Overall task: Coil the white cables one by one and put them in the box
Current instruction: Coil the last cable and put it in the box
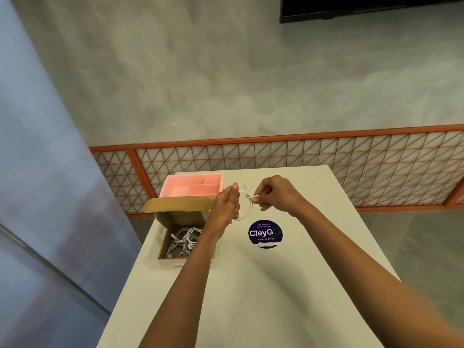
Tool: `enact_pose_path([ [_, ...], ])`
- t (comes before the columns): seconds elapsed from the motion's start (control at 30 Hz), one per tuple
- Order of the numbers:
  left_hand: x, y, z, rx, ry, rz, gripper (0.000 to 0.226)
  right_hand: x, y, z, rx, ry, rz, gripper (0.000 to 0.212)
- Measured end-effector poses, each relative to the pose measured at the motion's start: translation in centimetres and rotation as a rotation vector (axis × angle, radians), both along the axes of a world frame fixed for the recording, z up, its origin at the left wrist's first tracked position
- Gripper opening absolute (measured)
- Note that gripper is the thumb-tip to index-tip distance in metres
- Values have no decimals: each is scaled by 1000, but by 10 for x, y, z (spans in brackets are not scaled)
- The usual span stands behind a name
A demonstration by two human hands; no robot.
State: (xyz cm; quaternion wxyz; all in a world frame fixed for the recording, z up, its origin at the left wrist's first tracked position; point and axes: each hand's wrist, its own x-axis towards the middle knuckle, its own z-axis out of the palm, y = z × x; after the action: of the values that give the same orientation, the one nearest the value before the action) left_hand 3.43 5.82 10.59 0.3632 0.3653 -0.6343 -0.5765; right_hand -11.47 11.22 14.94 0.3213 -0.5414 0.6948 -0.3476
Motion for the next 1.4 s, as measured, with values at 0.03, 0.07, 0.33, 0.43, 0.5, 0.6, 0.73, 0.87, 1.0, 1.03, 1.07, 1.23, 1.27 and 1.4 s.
enact_pose_path([
  [0.03,0,0,-1,-12,-12,4,36,0,0,2,-24,19,-15,20],
  [0.07,1,0,-2,-25,-24,6,36,1,-1,3,-33,40,-7,19],
  [0.33,-1,0,-12,-29,-64,-7,32,7,6,8,-129,105,115,16],
  [0.43,-1,2,-17,-41,-89,-31,30,5,7,7,-119,22,136,16],
  [0.5,-2,8,-19,-59,-98,-48,27,4,9,8,-100,-52,163,15],
  [0.6,-4,16,-21,-69,-106,-40,26,1,11,13,-93,-148,211,15],
  [0.73,-2,22,-21,-50,-87,-58,29,-10,12,19,-72,-167,145,14],
  [0.87,-1,25,-18,-38,-53,-47,30,-17,15,21,-60,-192,67,14],
  [1.0,3,26,-19,-122,-74,-69,27,-20,16,15,-56,-221,28,14],
  [1.03,3,27,-17,-118,-67,-74,26,-21,17,13,-63,-242,6,14],
  [1.07,3,29,-15,-108,-61,-78,26,-21,16,11,-72,-264,-22,13],
  [1.23,2,35,-7,-51,-9,-103,32,-23,15,-1,-133,-393,-94,14],
  [1.27,1,36,-4,-37,4,-108,33,-23,15,-4,-148,-421,-99,16],
  [1.4,-1,41,5,-4,20,-129,33,-22,12,-16,-146,-623,-121,21],
])
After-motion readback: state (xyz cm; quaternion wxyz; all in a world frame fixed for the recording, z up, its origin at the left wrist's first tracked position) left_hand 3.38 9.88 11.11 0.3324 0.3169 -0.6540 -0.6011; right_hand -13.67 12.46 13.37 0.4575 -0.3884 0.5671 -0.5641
